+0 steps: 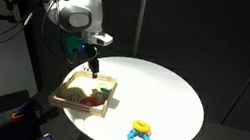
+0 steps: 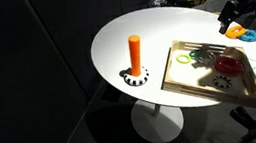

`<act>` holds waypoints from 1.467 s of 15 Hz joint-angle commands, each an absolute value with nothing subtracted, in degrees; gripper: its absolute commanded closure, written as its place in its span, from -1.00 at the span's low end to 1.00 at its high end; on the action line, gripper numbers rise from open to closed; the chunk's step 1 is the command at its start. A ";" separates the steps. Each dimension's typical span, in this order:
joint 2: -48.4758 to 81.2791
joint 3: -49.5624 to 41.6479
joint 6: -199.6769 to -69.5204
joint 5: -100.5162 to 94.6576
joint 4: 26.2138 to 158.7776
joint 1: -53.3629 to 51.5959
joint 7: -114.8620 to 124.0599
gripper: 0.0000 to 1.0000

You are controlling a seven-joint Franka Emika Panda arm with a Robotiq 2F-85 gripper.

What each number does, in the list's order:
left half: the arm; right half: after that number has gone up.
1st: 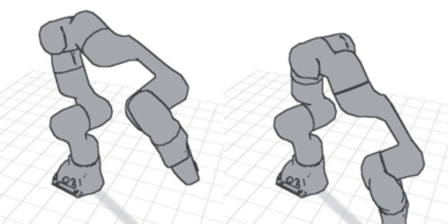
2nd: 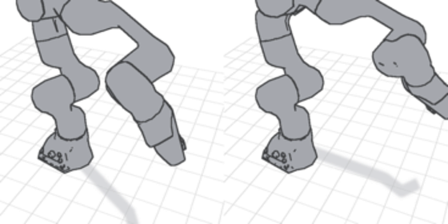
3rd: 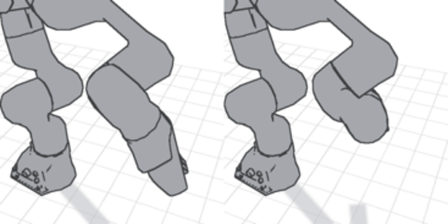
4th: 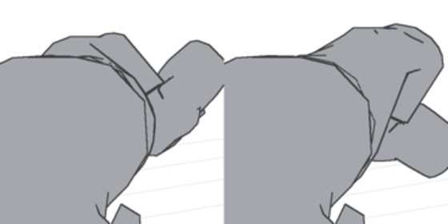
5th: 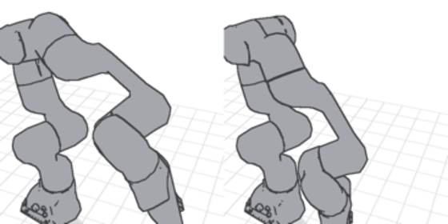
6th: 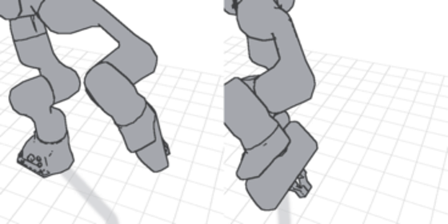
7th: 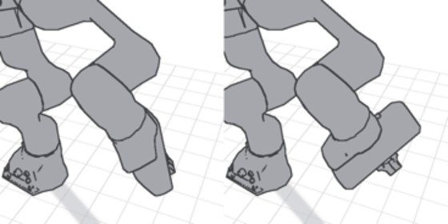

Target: Remove the clear ring from the box and place it on the table.

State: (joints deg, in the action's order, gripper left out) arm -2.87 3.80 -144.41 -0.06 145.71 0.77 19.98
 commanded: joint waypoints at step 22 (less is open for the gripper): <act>14.73 -3.52 -144.90 -12.86 136.74 -2.84 46.40 -1.00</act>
